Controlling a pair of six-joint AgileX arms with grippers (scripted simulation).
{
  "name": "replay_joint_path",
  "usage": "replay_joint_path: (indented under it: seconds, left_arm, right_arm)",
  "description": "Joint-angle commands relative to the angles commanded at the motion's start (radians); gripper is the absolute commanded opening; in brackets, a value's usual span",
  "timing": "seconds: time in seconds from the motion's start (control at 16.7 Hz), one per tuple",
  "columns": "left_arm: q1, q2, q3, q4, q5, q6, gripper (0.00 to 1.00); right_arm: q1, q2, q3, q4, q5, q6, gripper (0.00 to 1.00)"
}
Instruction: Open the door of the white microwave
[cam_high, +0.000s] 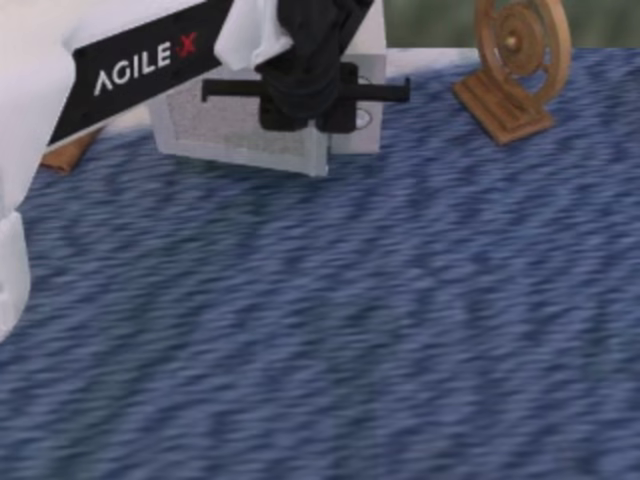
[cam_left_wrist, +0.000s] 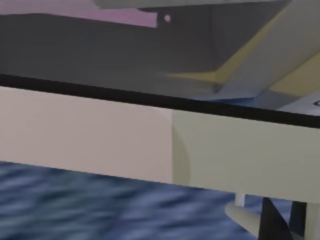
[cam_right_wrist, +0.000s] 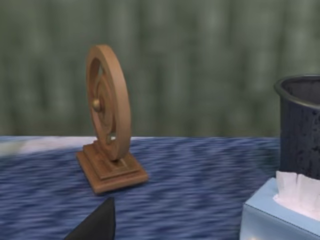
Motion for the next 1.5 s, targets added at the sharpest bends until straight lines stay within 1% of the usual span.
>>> replay_joint_path:
  seconds: [0.66, 1.02, 1.5]
  left_arm:
    - [-0.006, 0.001, -0.004, 0.003, 0.006, -0.002, 0.0]
    - [0.01, -0.08, -0.132, 0.064, 0.044, 0.089, 0.0]
    - [0.011, -0.09, -0.139, 0.072, 0.048, 0.096, 0.0]
  right_arm:
    - [0.0, 0.0, 0.0, 0.0, 0.0, 0.0, 1.0]
    - [0.0, 0.0, 0.0, 0.0, 0.0, 0.0, 1.0]
    - [0.0, 0.0, 0.0, 0.0, 0.0, 0.0, 1.0]
